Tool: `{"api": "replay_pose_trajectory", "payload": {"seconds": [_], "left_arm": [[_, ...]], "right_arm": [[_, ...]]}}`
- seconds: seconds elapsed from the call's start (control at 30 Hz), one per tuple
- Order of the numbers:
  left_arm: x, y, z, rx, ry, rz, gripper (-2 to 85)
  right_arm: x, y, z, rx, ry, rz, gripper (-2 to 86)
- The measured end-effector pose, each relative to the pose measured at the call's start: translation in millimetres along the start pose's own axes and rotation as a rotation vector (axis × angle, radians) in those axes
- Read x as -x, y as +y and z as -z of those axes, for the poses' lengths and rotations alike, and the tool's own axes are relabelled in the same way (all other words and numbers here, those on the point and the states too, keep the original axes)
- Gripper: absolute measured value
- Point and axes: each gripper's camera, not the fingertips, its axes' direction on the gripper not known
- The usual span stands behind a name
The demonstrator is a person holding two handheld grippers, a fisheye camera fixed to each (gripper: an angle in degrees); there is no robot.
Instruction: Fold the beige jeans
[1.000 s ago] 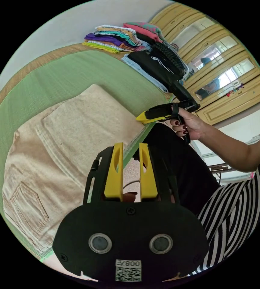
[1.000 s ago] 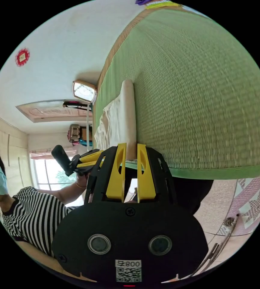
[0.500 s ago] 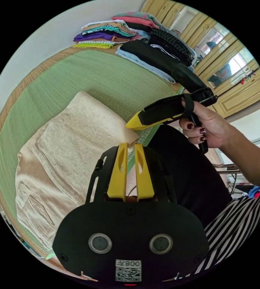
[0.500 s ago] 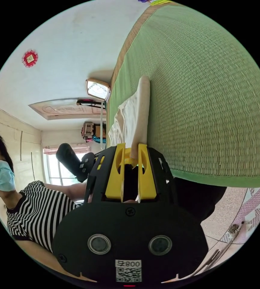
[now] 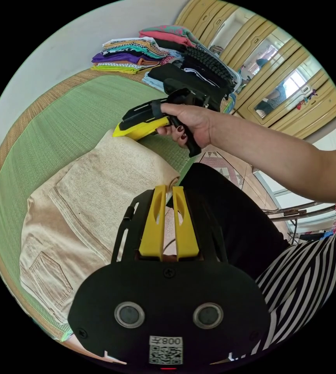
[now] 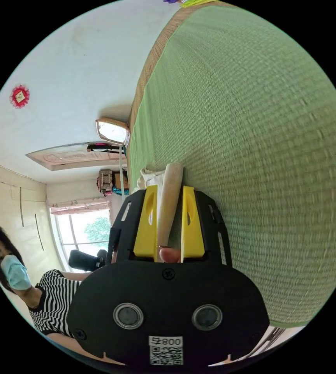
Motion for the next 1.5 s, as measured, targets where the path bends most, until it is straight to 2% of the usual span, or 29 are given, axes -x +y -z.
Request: {"api": "replay_pose_trajectory", "payload": {"seconds": [0.17, 0.33, 0.6, 0.8, 1.07, 1.27, 1.5], "left_arm": [[4, 19, 22, -0.043, 0.045, -0.035, 2.8], [10, 35, 45, -0.111, 0.098, -0.065, 2.8], [62, 118, 111, -0.246, 0.2, 0.023, 2.7], [133, 227, 179, -0.42, 0.29, 0.189, 2.5], [224, 391, 237, -0.661, 0.355, 0.456, 2.4], [277, 500, 254, -0.771, 0.366, 0.642, 2.5], [320, 593, 259, -0.805, 0.374, 0.807, 2.6]], "right_arm": [[15, 10, 5, -0.038, -0.001, -0.002, 3.8], [46, 24, 26, -0.138, 0.04, 0.013, 2.9], [121, 48, 1, -0.235, -0.007, 0.063, 2.5], [214, 50, -72, -0.2, -0.021, 0.175, 2.4], [332, 40, -218, -0.087, 0.052, 0.28, 2.3], [390, 34, -329, 0.016, 0.106, 0.314, 2.4], [432, 30, -447, 0.138, 0.214, 0.345, 2.4]]}}
